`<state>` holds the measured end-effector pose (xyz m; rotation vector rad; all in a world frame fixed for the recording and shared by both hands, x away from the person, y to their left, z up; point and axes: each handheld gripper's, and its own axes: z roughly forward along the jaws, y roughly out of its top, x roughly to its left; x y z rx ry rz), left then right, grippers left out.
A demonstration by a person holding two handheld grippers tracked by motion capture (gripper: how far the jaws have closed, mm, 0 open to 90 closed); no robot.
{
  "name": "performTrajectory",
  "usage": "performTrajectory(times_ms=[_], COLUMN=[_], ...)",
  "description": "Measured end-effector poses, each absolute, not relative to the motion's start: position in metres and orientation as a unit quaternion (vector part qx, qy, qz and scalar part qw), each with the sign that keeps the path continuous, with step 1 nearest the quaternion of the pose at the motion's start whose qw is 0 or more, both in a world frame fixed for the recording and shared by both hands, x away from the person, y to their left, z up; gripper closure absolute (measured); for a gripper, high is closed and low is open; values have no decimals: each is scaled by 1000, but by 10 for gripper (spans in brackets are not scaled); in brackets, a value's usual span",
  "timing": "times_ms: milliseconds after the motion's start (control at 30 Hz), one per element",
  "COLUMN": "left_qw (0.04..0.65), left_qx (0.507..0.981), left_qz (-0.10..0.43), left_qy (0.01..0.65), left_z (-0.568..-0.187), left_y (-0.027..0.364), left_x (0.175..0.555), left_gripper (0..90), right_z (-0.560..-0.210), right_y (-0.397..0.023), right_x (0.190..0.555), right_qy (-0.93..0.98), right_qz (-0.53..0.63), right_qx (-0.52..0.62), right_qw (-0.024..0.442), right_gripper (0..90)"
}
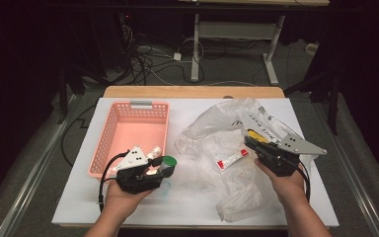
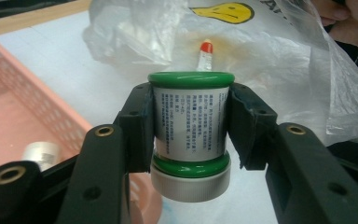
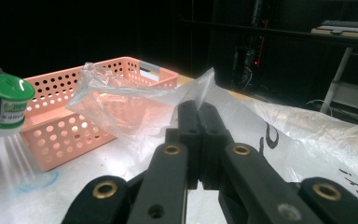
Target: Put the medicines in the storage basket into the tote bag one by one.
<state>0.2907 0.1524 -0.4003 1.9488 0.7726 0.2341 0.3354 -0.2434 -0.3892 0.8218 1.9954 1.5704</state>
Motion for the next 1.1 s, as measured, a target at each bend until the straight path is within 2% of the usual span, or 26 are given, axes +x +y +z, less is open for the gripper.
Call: performTrajectory(times_ms=[700, 1100], left_qw=[490, 489], left_qx=[818, 831], left_qz=[80, 78], left_qy=[290, 255], left_z=[-410, -406], left_y=[105, 50], left_x=[300, 312], left_gripper=[536, 536], right_z=[-391, -388], right_y=[-243, -241], right_x=[336, 335], right_qy=[730, 729], right_qz=[568, 572], right_qx=[299, 294], right_qw=[235, 237], right_gripper=[900, 900])
